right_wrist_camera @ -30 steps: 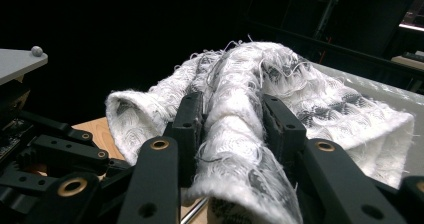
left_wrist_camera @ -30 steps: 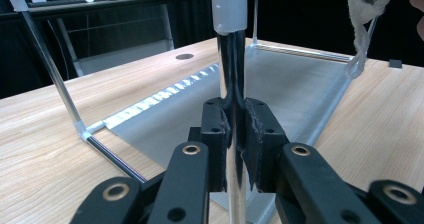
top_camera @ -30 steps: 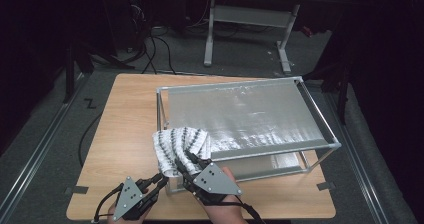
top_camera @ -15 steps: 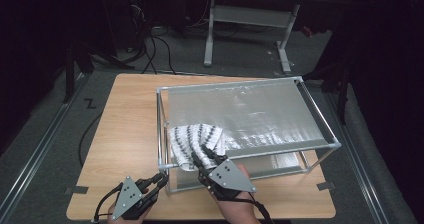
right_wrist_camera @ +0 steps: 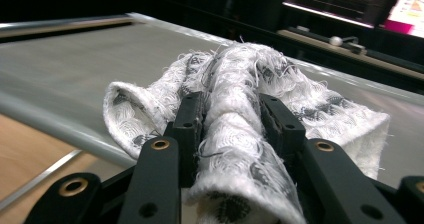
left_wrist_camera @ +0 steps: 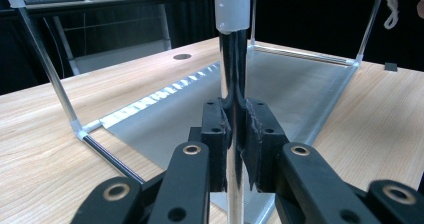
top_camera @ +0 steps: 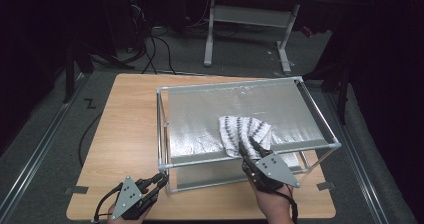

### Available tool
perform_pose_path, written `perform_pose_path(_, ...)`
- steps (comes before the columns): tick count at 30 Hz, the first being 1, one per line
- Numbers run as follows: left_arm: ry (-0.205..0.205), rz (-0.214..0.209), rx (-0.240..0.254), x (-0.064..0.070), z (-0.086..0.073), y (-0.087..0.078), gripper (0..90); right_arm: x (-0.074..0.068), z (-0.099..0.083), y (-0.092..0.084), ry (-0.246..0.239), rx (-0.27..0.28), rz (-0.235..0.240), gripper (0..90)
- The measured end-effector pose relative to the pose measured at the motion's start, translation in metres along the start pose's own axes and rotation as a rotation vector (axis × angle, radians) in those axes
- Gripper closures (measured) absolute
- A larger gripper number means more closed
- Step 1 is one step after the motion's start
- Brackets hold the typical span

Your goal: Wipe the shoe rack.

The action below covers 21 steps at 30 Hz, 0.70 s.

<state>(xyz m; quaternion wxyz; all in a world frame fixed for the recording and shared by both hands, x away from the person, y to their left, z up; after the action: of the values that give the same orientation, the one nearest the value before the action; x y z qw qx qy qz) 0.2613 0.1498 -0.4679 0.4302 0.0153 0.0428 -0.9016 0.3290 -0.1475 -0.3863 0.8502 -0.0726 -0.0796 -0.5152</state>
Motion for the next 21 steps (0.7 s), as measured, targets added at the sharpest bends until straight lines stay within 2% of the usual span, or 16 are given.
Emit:
perform_pose_path(1,0.0,0.001,0.0,0.0,0.0,0.0,80.2,0.0,0.0,0.0,0.0,0.0,0.0,65.2)
perform_pose_path(2,0.0,0.001,0.0,0.0,0.0,0.0,80.2,0.014,-0.003,-0.003,0.007,-0.005,-0.031,65.1)
perform_pose_path(3,0.0,0.001,0.0,0.0,0.0,0.0,80.2,0.014,-0.003,-0.003,0.007,-0.005,-0.031,65.1)
perform_pose_path(4,-0.001,0.001,0.0,0.0,0.0,0.0,80.2,0.026,-0.006,-0.006,0.011,-0.009,-0.059,65.2)
perform_pose_path(6,-0.001,0.002,0.0,0.0,0.0,0.0,80.2,0.04,-0.009,-0.009,0.017,-0.014,-0.089,65.2)
perform_pose_path(7,-0.001,0.002,0.0,0.0,0.0,0.0,80.2,0.04,-0.009,-0.009,0.017,-0.014,-0.089,65.2)
perform_pose_path(9,0.0,0.002,0.0,0.0,0.0,0.0,80.2,0.054,-0.012,-0.013,0.018,-0.019,-0.122,65.2)
perform_pose_path(10,-0.001,0.001,0.0,0.0,0.0,0.0,80.2,0.067,-0.015,-0.017,0.016,-0.025,-0.151,65.2)
perform_pose_path(12,-0.003,0.0,0.0,0.0,0.0,0.0,80.3,0.08,-0.018,-0.021,0.012,-0.032,-0.182,65.3)
perform_pose_path(13,-0.003,0.0,0.0,0.0,0.0,0.0,80.2,0.08,-0.018,-0.021,0.012,-0.032,-0.182,65.3)
perform_pose_path(16,-0.002,0.001,-0.001,0.0,0.0,0.0,80.2,0.103,-0.022,-0.029,0.011,-0.043,-0.237,65.4)
perform_pose_path(17,-0.001,0.002,0.0,0.0,0.0,0.0,80.2,0.103,-0.022,-0.029,0.011,-0.043,-0.237,65.4)
perform_pose_path(18,-0.001,0.002,0.0,0.0,0.0,0.0,80.2,0.113,-0.024,-0.032,0.018,-0.048,-0.261,65.4)
perform_pose_path(19,-0.001,0.002,0.0,0.0,0.0,0.0,80.2,0.113,-0.024,-0.032,0.018,-0.048,-0.261,65.4)
perform_pose_path(20,-0.001,0.003,0.0,0.0,0.0,0.0,80.2,0.123,-0.026,-0.036,0.022,-0.055,-0.284,65.5)
perform_pose_path(21,-0.001,0.003,0.0,0.0,0.0,0.0,80.2,0.123,-0.026,-0.036,0.022,-0.055,-0.284,65.5)
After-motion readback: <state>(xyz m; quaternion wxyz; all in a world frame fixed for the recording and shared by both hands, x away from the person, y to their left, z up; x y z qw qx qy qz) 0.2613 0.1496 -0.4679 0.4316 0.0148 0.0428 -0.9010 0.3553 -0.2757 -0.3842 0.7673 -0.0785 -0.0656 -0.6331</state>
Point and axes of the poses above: each handheld gripper's, and its own axes: y roughly forward along the jaws, z roughly out of its top, x roughly to its right, the point moved 5 cm from there along y, roughly forward along the jaws, and after that the axes turned 8 degrees about x, right-handed, at the moved point
